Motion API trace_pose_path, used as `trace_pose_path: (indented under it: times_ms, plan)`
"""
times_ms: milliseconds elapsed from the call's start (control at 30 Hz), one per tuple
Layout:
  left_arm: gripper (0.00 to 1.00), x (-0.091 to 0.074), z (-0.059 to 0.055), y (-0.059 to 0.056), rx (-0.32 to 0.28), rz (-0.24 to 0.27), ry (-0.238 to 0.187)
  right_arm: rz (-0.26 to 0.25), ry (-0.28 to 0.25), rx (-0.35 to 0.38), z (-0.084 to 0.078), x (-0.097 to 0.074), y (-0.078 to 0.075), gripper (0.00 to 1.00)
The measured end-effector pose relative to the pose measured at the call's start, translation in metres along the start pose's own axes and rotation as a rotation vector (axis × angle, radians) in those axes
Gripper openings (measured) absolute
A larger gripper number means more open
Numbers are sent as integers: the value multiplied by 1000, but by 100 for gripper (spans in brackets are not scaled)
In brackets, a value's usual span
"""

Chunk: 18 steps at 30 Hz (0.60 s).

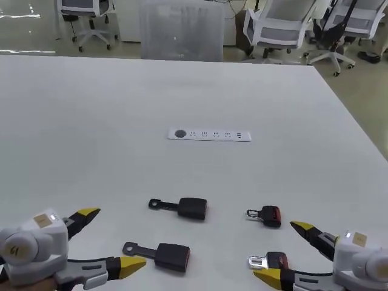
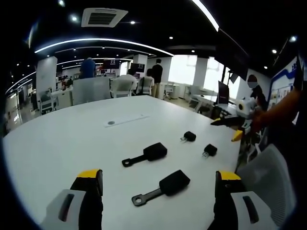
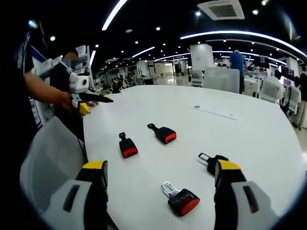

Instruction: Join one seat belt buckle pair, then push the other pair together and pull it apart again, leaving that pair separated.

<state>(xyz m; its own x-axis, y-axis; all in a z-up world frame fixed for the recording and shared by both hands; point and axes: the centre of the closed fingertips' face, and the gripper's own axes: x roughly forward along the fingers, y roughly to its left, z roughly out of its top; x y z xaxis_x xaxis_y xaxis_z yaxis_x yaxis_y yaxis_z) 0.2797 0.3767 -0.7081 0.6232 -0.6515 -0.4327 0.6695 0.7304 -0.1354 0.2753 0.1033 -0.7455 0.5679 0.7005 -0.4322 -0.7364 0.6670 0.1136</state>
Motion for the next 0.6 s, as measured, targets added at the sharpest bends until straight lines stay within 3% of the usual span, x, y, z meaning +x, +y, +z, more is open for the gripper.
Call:
trace_pose_path:
  times_ms: [300,600]
  plan:
    - [98,4,-5,-4,36,-30,33,15,45,-37,-9,-5,-2,93]
    - [96,13,-16,-13,90,-83,95,45,114,-71,-24,-7,-5,90]
